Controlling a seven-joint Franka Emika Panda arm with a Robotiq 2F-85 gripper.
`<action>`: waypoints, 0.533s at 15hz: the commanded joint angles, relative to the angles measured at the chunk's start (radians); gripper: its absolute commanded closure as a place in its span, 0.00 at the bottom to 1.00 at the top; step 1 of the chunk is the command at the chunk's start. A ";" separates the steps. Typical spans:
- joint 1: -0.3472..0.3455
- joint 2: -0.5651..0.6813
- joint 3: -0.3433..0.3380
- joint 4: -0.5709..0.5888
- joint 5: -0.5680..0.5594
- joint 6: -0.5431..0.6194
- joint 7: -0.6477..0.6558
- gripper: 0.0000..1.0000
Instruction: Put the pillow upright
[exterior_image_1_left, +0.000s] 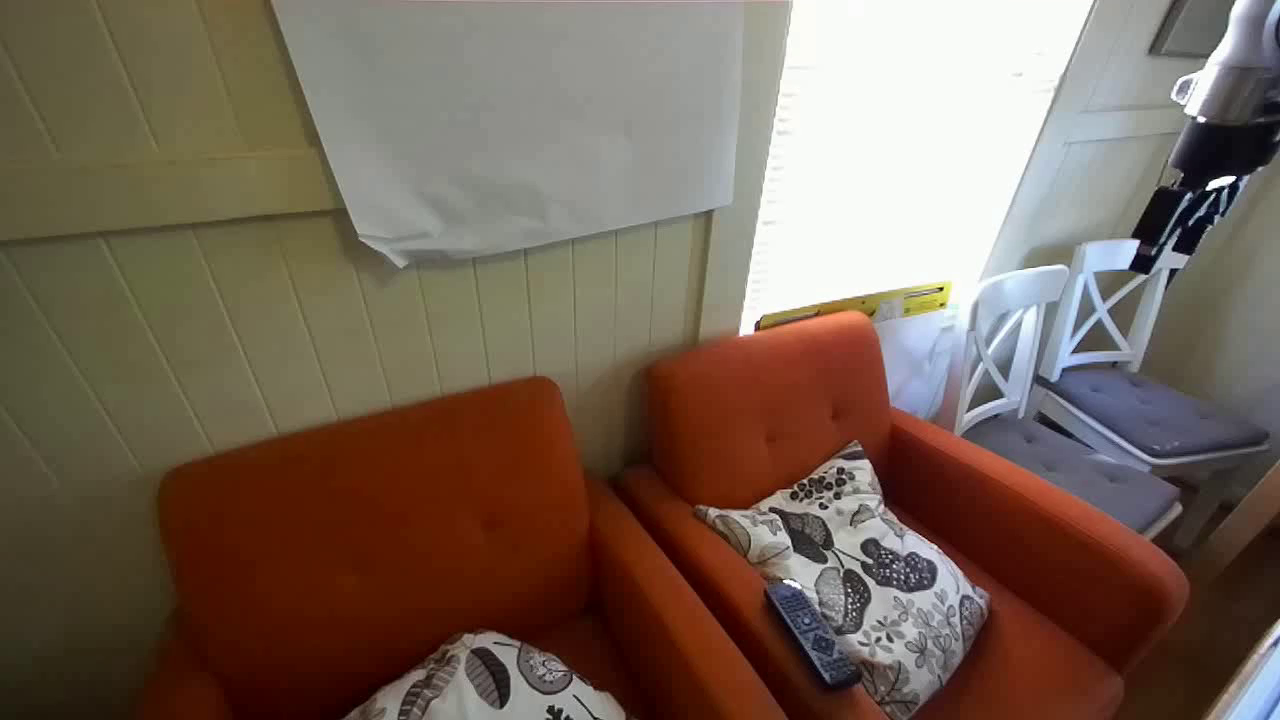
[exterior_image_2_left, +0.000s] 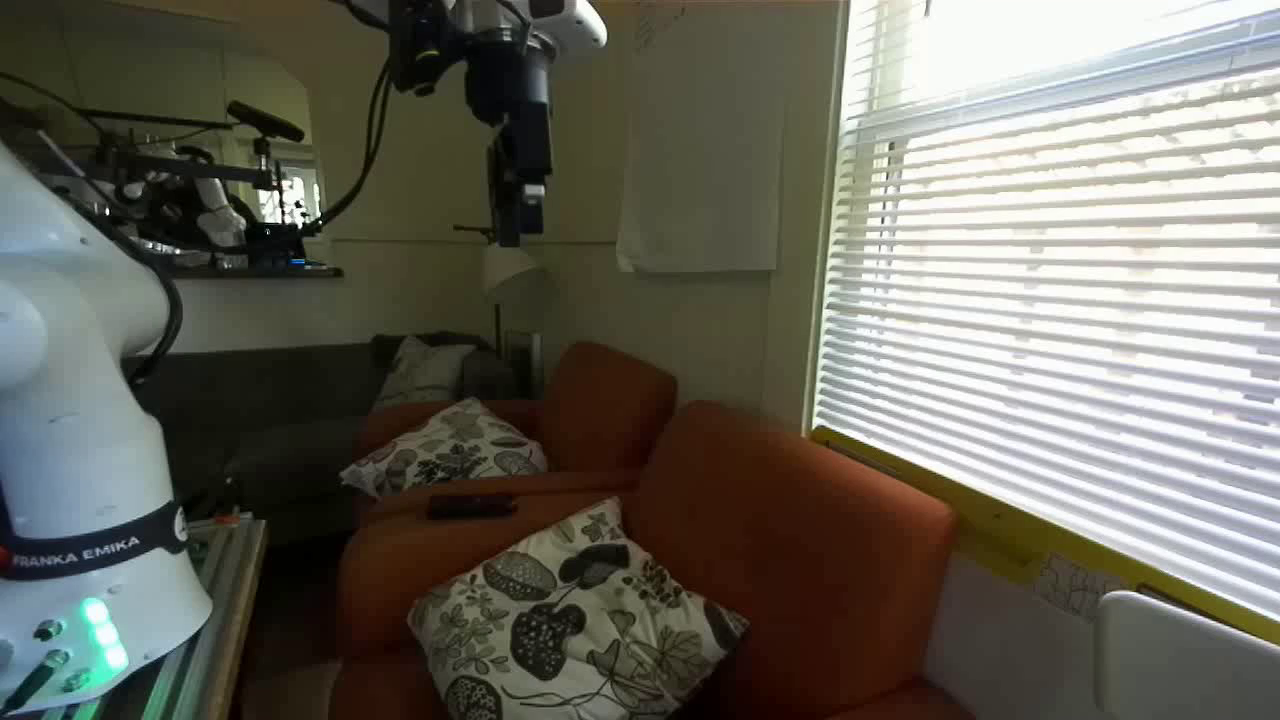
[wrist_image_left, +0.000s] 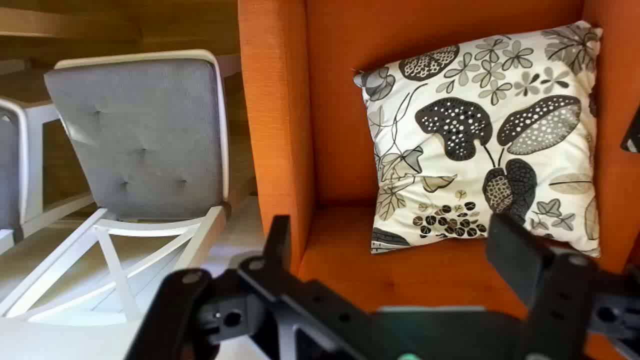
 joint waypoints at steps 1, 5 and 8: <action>0.008 0.000 -0.006 0.002 -0.003 -0.003 0.003 0.00; 0.008 0.000 -0.006 0.002 -0.003 -0.003 0.003 0.00; 0.019 0.021 -0.005 0.008 0.009 0.015 -0.002 0.00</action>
